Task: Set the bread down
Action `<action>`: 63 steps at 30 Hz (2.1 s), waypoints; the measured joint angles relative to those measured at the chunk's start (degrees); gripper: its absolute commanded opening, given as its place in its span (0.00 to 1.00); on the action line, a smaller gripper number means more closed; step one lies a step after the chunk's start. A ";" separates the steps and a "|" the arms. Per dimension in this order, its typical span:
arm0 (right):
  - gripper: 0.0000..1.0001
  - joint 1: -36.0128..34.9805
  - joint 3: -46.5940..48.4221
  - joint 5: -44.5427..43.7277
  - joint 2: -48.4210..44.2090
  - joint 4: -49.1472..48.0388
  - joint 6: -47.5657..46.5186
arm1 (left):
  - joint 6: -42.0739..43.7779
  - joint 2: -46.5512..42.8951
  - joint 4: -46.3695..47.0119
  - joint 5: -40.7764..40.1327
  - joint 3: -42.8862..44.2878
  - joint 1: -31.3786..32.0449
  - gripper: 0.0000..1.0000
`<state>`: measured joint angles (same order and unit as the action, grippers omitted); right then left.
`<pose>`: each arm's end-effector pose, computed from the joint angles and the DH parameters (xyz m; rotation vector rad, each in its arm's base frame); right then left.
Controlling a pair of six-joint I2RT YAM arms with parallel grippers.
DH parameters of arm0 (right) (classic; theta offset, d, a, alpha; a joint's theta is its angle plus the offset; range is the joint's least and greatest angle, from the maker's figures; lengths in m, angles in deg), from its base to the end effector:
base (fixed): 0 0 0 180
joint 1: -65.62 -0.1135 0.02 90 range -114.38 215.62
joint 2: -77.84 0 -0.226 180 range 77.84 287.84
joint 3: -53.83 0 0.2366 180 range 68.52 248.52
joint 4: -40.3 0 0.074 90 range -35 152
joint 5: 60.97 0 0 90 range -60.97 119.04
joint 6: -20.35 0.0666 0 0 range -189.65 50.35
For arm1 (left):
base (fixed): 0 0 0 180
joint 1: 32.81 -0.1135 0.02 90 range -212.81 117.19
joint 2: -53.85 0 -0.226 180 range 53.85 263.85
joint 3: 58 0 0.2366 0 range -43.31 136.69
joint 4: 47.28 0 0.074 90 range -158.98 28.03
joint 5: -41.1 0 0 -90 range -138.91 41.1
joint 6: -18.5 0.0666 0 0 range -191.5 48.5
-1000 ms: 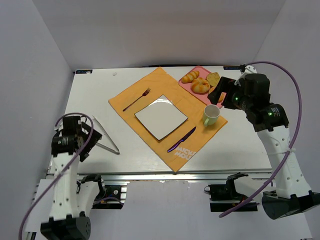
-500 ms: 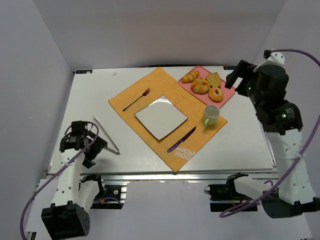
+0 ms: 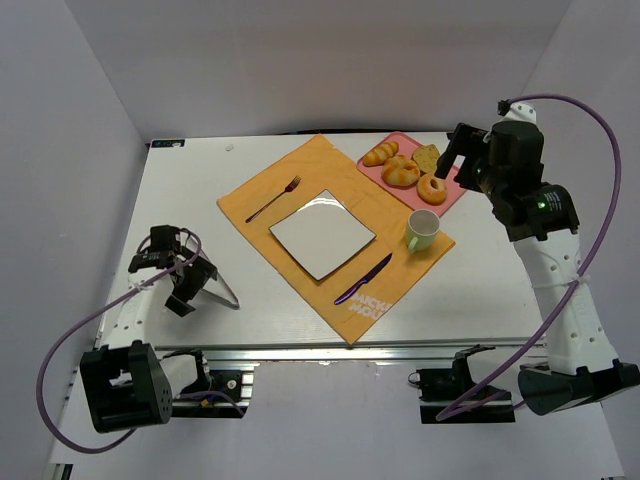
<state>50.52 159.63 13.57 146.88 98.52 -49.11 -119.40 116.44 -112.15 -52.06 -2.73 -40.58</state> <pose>0.2531 0.0499 0.4156 0.2693 1.9153 0.1527 0.1913 0.0298 0.1502 -1.3321 2.4967 -0.0788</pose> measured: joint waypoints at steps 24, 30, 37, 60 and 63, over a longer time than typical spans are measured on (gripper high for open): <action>0.89 0.00 1.29 -0.04 6.03 -0.44 -0.15 | 1.01 18.60 9.73 -1.09 4.44 2.91 0.98; 0.89 0.00 1.49 -0.02 6.82 -0.63 -0.17 | 0.87 23.65 9.94 -2.75 6.38 3.80 0.98; 0.89 0.00 1.49 -0.04 6.97 -0.66 -0.20 | 0.85 26.53 9.68 -5.44 8.92 4.57 0.94; 0.89 0.02 1.49 0.61 6.95 -0.83 0.00 | 1.92 25.14 1.64 -8.50 20.76 8.41 0.65; 0.89 0.02 1.49 1.05 6.95 -0.79 0.48 | 3.61 23.12 -1.03 -8.76 29.79 9.46 0.64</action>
<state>50.55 161.12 14.62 153.83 97.74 -48.63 -115.79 139.56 -113.17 -60.83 27.06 -31.12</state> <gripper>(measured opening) 0.895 0.651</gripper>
